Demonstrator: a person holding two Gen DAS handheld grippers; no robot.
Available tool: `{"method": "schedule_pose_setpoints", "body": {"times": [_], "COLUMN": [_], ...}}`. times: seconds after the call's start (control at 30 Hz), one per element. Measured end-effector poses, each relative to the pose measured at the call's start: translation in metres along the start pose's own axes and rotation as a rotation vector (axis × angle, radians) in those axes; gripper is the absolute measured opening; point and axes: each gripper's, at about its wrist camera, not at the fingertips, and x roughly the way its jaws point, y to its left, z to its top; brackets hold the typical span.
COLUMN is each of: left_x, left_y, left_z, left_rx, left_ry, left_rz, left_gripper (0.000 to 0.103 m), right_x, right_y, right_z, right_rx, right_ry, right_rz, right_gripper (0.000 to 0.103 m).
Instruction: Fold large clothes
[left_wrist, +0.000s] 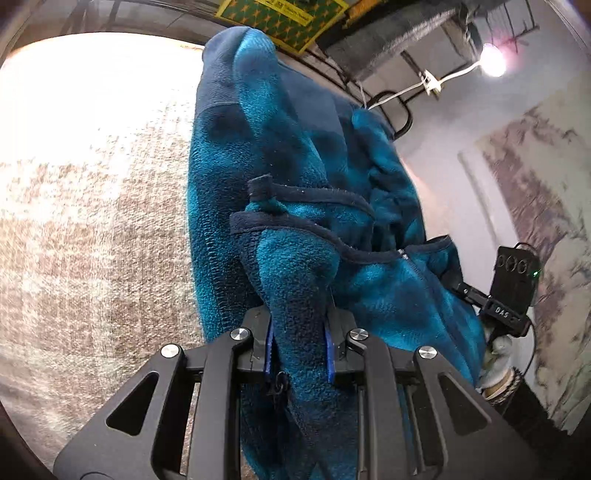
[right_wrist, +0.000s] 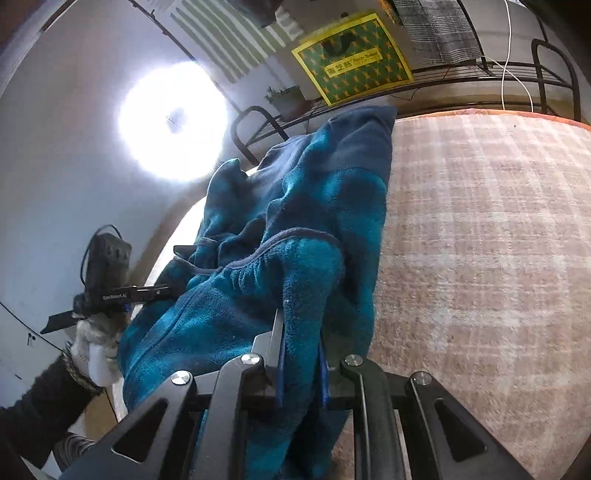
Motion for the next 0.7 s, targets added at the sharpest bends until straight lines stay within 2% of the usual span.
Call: {"method": "schedule_pose_setpoints", "body": {"times": [0.17, 0.33, 0.53, 0.67, 0.7], "left_x": [-0.009, -0.010, -0.023, -0.001, 0.004], "left_y": [-0.006, -0.026, -0.034, -0.020, -0.016], "left_z": [-0.004, -0.006, 0.002, 0.006, 0.005], "left_rx": [0.038, 0.109, 0.110, 0.108, 0.101], "left_ry": [-0.017, -0.028, -0.059, -0.007, 0.008], "left_rz": [0.017, 0.059, 0.011, 0.049, 0.059], "left_gripper": [0.019, 0.018, 0.018, 0.018, 0.023], "right_x": [-0.010, -0.008, -0.016, -0.008, -0.005], "right_y": [-0.002, 0.004, 0.014, 0.014, 0.012], "right_z": [0.002, 0.001, 0.007, 0.010, 0.009], "right_rx": [0.011, -0.025, -0.057, -0.079, -0.079], "right_ry": [-0.003, 0.008, -0.011, 0.009, 0.017], "right_rz": [0.035, 0.013, 0.005, -0.030, -0.041], "right_gripper": [0.015, 0.014, 0.013, 0.012, 0.012]}}
